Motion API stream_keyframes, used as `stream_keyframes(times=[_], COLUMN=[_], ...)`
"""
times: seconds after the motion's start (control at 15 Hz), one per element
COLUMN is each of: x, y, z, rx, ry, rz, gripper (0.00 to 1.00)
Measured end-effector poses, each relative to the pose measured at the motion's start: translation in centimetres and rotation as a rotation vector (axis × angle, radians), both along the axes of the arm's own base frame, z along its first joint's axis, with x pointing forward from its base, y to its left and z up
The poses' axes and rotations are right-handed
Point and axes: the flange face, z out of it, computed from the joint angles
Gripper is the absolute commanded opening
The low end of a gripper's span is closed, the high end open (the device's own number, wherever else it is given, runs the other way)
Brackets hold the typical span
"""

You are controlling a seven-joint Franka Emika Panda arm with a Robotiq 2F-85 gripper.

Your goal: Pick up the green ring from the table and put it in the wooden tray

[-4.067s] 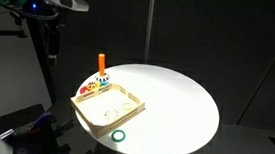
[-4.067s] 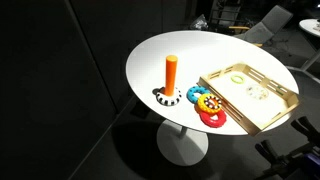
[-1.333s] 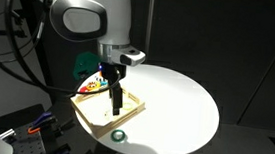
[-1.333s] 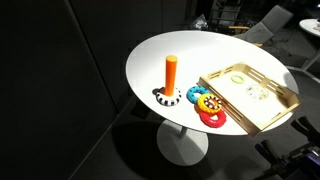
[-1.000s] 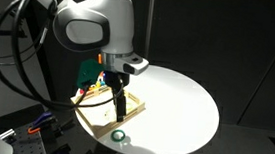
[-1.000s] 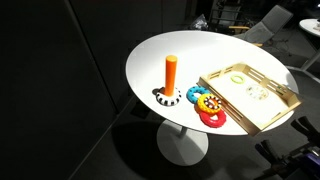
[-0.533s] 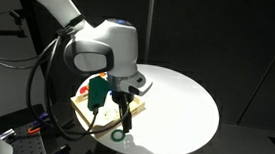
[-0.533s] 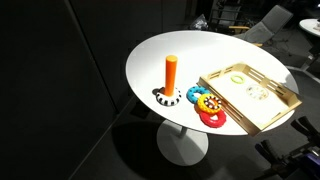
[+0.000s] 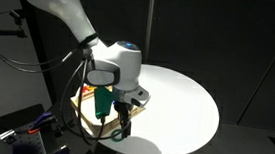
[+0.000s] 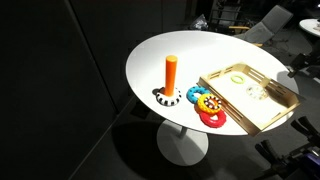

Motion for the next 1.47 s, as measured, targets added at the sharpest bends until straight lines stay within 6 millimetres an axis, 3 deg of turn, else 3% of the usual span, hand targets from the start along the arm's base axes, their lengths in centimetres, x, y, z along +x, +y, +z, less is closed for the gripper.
stream_keyframes(times=[0.73,1.47], x=[2.2,3.4], y=[2.1,4.2], z=[-5.1,-5.3], rx=[-0.001,-0.006], ry=[0.035,0.009], rz=[0.066,0.114], gripper=[1.00,1.00])
